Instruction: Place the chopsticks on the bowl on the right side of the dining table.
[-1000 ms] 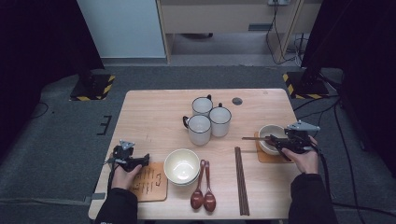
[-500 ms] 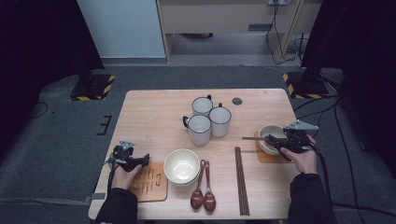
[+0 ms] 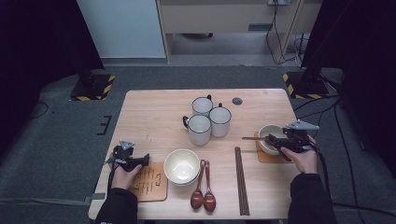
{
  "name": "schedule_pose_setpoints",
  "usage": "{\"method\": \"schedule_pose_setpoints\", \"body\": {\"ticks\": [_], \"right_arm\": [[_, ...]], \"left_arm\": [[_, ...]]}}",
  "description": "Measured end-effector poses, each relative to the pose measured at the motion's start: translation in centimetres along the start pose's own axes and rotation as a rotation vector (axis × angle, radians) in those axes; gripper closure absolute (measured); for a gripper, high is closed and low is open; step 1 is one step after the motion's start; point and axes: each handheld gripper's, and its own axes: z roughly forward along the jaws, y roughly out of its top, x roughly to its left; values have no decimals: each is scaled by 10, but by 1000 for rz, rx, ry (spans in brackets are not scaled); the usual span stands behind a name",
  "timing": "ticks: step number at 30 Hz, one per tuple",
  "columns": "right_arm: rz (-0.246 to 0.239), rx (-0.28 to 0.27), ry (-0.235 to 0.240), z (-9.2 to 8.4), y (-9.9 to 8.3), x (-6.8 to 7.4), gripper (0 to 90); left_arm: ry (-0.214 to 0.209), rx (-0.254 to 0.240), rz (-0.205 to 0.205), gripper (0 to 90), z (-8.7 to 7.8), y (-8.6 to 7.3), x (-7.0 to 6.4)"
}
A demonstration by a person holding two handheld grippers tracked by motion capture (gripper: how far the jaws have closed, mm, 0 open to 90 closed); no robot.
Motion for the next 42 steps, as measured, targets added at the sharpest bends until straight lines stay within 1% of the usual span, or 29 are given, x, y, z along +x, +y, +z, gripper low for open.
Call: {"method": "schedule_pose_setpoints", "body": {"ticks": [4,6,11,13,21,23,25,26,28,29,32,35,42], "right_arm": [[-7,11,6,3,0,2,296],[-3,9,5,4,0,2,298],[-3,16,8,3,0,1,302],[4,15,10,3,-1,1,305],[1,17,15,1,-1,-1,314],[8,6,15,1,0,0,308],[3,-1,22,1,1,1,300],[6,1,24,2,2,2,294],[-7,11,24,5,1,3,289],[-3,14,21,6,1,3,288],[-6,15,20,5,1,3,294],[1,16,20,4,0,1,300],[2,20,30,3,-1,-1,310]], "left_arm": [[0,0,0,7,0,0,0],[0,0,0,7,0,0,0],[0,0,0,7,0,0,0],[0,0,0,6,0,0,0],[0,0,0,6,0,0,0],[-1,0,0,6,0,0,0],[-1,0,0,6,0,0,0],[-1,0,0,6,0,0,0],[-1,0,0,6,0,0,0],[-1,0,0,6,0,0,0],[-1,0,0,6,0,0,0],[-1,0,0,6,0,0,0],[-1,0,0,6,0,0,0]]}}
